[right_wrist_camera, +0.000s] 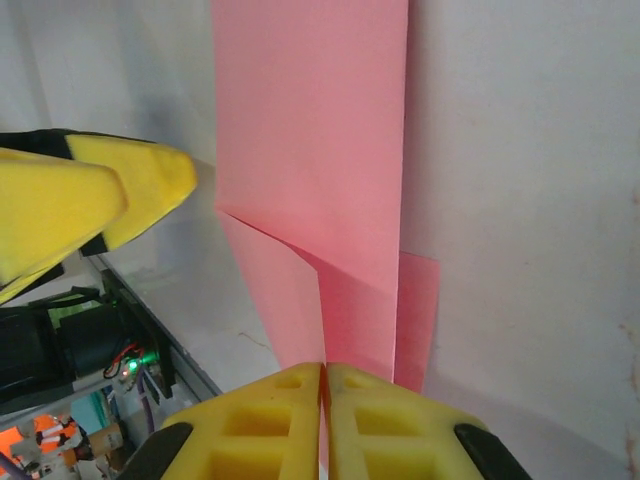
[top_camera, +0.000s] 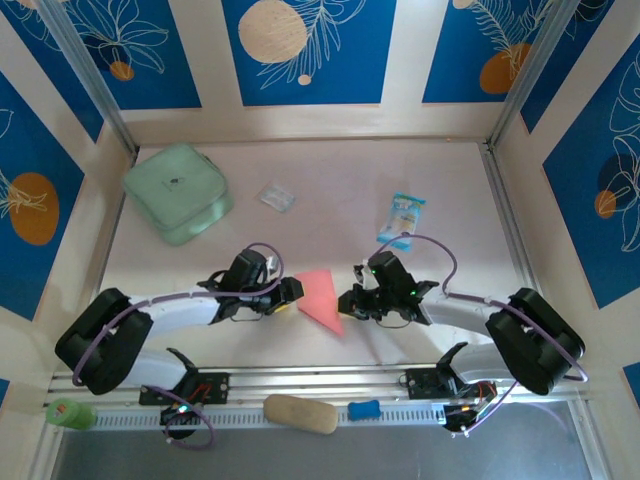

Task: Fold a paper plane with a square sheet of paper (pick it up from the middle)
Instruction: Perform the fourth fold on the wing at the bottom-center of the table.

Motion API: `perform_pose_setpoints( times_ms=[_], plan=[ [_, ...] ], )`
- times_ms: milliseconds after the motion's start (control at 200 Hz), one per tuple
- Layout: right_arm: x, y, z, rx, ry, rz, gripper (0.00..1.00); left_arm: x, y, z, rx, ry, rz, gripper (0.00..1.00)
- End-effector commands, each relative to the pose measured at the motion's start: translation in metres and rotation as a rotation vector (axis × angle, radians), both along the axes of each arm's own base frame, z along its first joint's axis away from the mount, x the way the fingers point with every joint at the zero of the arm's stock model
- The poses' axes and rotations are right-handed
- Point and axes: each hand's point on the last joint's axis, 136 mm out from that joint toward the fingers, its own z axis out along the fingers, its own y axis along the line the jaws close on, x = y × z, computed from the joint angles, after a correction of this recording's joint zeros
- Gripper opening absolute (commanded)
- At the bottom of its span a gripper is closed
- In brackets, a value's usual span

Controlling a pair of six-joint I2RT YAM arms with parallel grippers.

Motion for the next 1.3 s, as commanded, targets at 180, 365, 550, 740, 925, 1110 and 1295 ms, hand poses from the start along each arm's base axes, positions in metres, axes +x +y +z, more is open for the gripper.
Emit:
perform_pose_setpoints(
  times_ms=[180,365,550,740,925,1110,1295],
  plan=[
    [-0.003,0.004,0.008,0.075,0.012,0.007,0.09,0.013,-0.013,0.010,-0.062,-0.002,-0.007,0.60],
    [-0.003,0.004,0.009,0.083,0.014,0.010,0.10,0.014,-0.016,0.005,-0.080,0.017,-0.001,0.57],
    [-0.003,0.004,0.010,0.096,0.014,0.003,0.09,0.014,-0.017,0.001,-0.081,0.035,0.004,0.56],
    [-0.002,0.003,0.009,0.107,0.017,-0.008,0.09,0.014,-0.015,-0.001,-0.070,0.038,0.012,0.57],
    [-0.002,0.003,0.010,0.121,0.017,-0.015,0.09,0.013,-0.014,-0.001,-0.066,0.041,0.013,0.57],
    [-0.002,0.004,0.012,0.138,0.016,-0.017,0.09,0.014,-0.016,-0.001,-0.073,0.044,0.009,0.56],
    [-0.001,0.003,0.013,0.145,0.014,-0.024,0.09,0.014,-0.017,-0.002,-0.077,0.046,0.010,0.55]
  ],
)
